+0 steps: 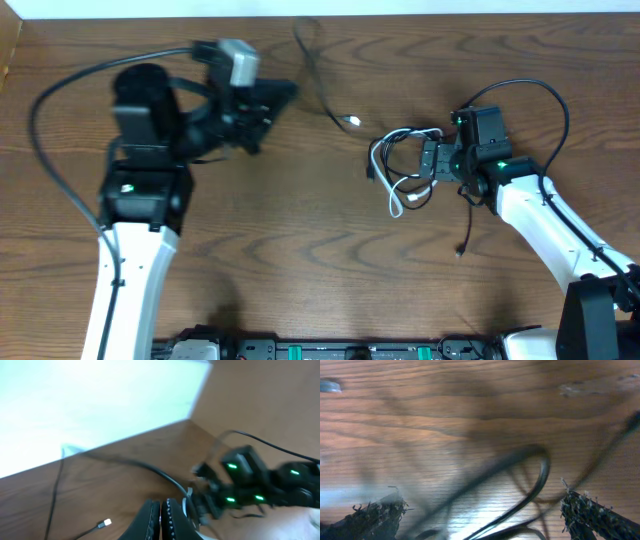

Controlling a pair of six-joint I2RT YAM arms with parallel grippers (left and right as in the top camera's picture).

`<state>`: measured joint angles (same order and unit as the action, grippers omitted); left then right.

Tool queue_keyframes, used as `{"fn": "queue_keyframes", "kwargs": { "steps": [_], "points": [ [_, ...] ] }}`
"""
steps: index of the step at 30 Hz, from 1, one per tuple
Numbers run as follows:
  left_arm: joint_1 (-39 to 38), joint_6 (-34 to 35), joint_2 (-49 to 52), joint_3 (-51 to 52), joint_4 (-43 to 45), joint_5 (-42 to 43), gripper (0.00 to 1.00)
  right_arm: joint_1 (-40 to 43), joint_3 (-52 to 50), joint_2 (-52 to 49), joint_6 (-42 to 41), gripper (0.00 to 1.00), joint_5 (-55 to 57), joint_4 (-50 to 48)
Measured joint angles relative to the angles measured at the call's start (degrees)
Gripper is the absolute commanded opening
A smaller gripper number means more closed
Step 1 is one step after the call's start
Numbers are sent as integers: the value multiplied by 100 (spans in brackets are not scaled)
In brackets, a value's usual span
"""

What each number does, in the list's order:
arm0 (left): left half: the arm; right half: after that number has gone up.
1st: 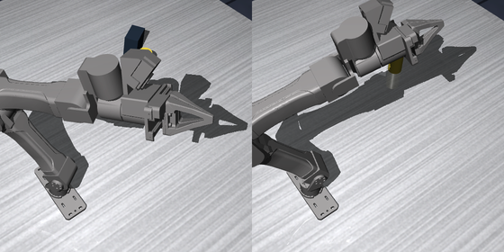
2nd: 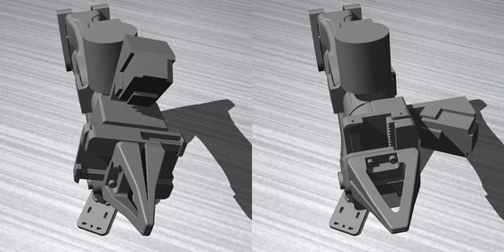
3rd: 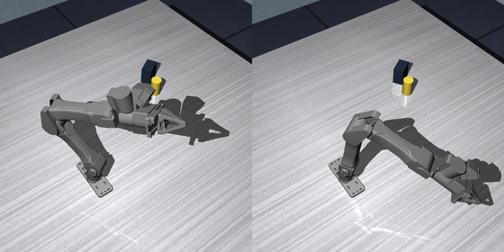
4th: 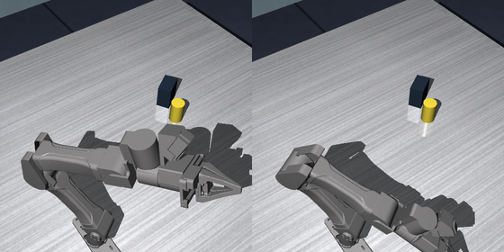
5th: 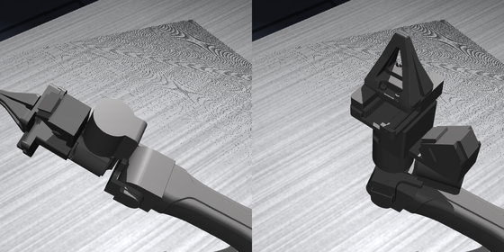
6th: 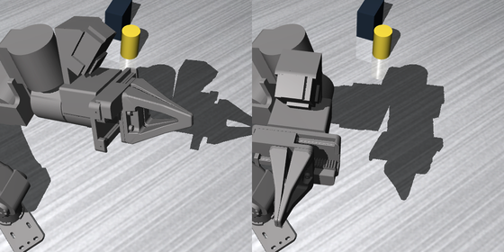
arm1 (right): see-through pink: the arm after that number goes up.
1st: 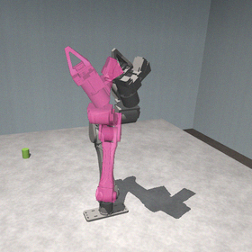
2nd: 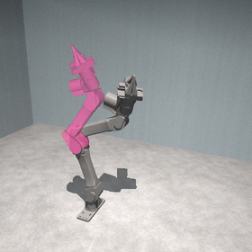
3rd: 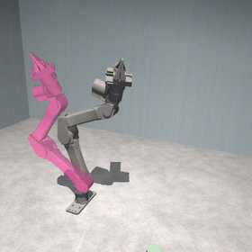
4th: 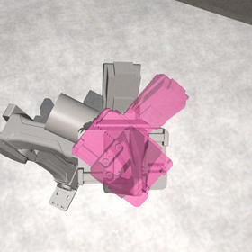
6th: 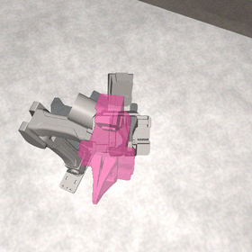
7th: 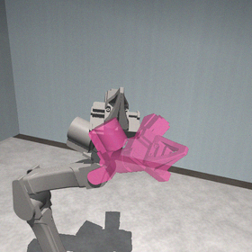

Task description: Untangle cables

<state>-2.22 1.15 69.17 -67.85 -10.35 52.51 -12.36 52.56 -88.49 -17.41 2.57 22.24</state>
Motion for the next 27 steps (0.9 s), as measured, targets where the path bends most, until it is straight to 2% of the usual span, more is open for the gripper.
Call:
{"fn": "queue_keyframes", "kwargs": {
  "steps": [3, 8, 17, 27],
  "points": [
    [461, 57, -90, 0, -85, -20, 8, 46, 0, -7, -9, 99, 111, -2],
    [748, 98, -125, 0, -568, -15, 8, 46, 0, -7, -20, 97, 153, -48],
    [774, 162, -125, 0, -975, -13, 8, 46, 0, -7, -22, 98, -173, -354],
    [774, 164, 190, 0, -1561, -13, 8, 46, 0, -7, 105, 99, -1257, -1012]
  ]
}}
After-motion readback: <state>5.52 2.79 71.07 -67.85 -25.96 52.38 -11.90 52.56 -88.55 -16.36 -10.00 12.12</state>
